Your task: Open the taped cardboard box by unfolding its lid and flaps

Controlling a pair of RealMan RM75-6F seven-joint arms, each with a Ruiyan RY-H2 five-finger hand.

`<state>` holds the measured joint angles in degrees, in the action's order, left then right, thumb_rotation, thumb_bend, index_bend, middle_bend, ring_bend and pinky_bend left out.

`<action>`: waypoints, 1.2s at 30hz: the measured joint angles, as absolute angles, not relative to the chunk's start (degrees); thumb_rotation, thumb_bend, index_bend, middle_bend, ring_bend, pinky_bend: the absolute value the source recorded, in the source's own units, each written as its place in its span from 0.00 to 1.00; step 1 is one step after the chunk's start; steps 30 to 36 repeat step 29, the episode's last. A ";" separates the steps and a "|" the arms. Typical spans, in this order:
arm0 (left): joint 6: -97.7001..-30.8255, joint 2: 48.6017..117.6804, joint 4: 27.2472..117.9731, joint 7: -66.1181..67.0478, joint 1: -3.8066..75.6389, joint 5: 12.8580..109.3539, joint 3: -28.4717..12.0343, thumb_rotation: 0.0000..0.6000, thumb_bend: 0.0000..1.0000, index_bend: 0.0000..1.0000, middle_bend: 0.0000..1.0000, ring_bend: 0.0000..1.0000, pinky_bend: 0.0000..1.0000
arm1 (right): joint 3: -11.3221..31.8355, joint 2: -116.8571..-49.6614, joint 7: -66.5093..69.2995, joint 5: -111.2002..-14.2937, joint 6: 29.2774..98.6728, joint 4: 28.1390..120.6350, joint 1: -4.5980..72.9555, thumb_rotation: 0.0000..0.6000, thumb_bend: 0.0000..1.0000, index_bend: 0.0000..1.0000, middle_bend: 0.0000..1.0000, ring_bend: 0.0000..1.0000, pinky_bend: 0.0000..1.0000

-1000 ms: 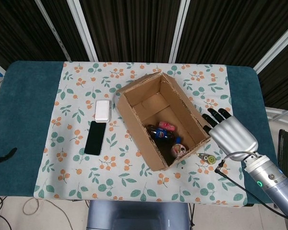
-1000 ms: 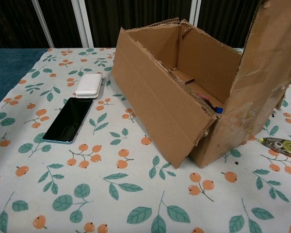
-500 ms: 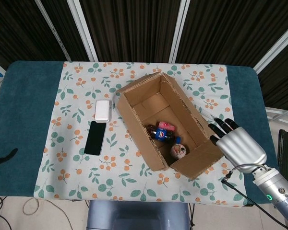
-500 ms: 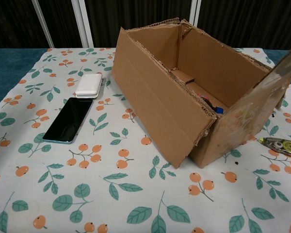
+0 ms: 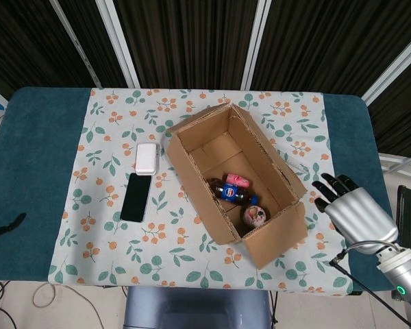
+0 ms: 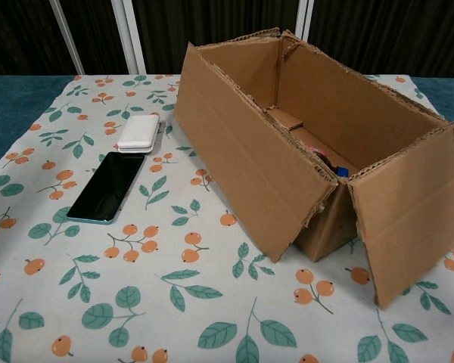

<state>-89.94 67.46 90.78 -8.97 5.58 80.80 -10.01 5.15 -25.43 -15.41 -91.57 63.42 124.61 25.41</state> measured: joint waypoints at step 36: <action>-97.46 64.37 87.27 -3.38 -1.92 87.92 -2.60 1.00 0.00 0.00 0.00 0.00 0.00 | 1.35 -60.09 -0.05 -87.00 85.57 94.29 9.07 1.00 0.05 0.00 0.00 0.00 0.21</action>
